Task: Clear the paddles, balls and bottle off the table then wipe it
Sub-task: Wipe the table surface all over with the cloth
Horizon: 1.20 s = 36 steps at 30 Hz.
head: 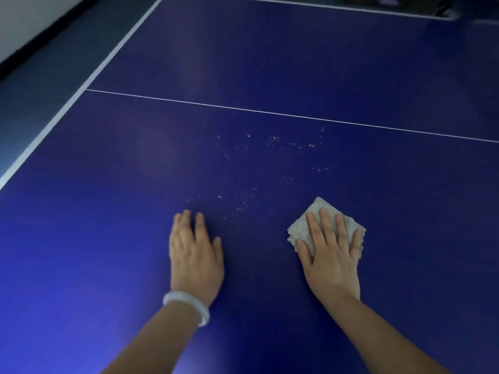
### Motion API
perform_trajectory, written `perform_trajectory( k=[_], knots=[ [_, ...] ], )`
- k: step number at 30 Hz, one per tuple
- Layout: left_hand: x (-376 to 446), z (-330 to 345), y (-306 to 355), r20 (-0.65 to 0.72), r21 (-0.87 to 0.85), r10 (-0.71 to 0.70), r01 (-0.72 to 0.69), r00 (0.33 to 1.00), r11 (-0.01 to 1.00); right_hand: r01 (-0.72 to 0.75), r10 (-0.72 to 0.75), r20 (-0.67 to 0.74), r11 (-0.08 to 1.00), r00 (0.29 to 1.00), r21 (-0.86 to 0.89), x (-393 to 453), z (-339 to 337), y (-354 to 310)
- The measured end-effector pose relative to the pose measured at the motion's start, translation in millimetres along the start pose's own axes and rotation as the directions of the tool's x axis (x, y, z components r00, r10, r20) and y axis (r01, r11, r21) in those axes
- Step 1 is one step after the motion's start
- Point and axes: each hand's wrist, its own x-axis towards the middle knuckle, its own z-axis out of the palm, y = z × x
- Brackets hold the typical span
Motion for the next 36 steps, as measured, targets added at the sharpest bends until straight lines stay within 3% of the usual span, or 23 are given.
perform_trajectory(
  k=[5, 8, 13, 17, 19, 22, 24, 25, 27, 29, 31, 33, 36],
  knots=[
    [52.0, 5.7, -19.2, 0.051, 0.15, -0.187, 0.178, 0.981, 0.973, -0.004, 0.005, -0.024, 1.0, 1.0, 0.016, -1.4, 0.3, -1.1],
    [57.6, 13.3, -20.0, 0.034, 0.224, -0.203, 0.19, 0.979, 0.956, -0.051, 0.051, -0.025, 0.999, 0.998, 0.019, 0.7, 0.9, -1.9],
    [55.4, 18.3, -23.6, -0.014, 0.257, -0.157, 0.155, 0.988, 0.954, -0.372, 0.374, -0.01, 0.925, 0.928, 0.081, 36.8, 0.4, 4.4],
    [56.9, 16.7, -22.9, -0.004, 0.263, -0.165, 0.161, 0.986, 0.951, -0.52, 0.519, 0.054, 0.837, 0.853, 0.171, 114.9, -12.2, 8.2],
    [56.8, 15.7, -21.5, 0.014, 0.272, -0.179, 0.168, 0.984, 0.947, -0.467, 0.457, 0.092, 0.87, 0.884, 0.16, 147.2, -16.5, -7.5],
    [57.5, 17.0, -22.2, 0.0, 0.271, -0.166, 0.16, 0.986, 0.949, -0.091, 0.083, 0.094, 0.992, 0.992, 0.083, 157.5, -11.5, -32.6],
    [56.4, 17.3, -23.0, -0.011, 0.261, -0.154, 0.151, 0.988, 0.953, 0.107, -0.112, 0.092, 0.993, 0.989, 0.057, 152.9, -9.4, -20.4],
    [56.4, 17.0, -23.1, -0.019, 0.254, -0.149, 0.149, 0.989, 0.956, 0.097, -0.104, 0.083, 0.991, 0.991, 0.091, 154.6, -11.2, -6.7],
    [56.5, 16.8, -23.5, -0.022, 0.252, -0.148, 0.148, 0.989, 0.956, -0.11, 0.1, 0.062, 0.974, 0.993, 0.196, 172.0, -16.8, 22.0],
    [56.8, 16.7, -23.5, -0.024, 0.255, -0.148, 0.149, 0.989, 0.955, -0.323, 0.315, 0.072, 0.918, 0.946, 0.23, 205.5, -24.2, 38.5],
    [56.9, 16.4, -22.9, -0.024, 0.259, -0.149, 0.15, 0.989, 0.954, -0.415, 0.399, 0.112, 0.872, 0.91, 0.261, 244.6, -33.6, 32.3],
    [57.2, 16.4, -22.4, -0.019, 0.277, -0.158, 0.157, 0.987, 0.948, -0.366, 0.339, 0.145, 0.896, 0.929, 0.252, 277.4, -35.7, 5.9],
    [57.3, 17.6, -21.5, -0.017, 0.297, -0.156, 0.154, 0.988, 0.942, -0.039, 0.023, 0.147, 0.994, 0.989, 0.106, 286.0, -32.1, -51.2]
  ],
)
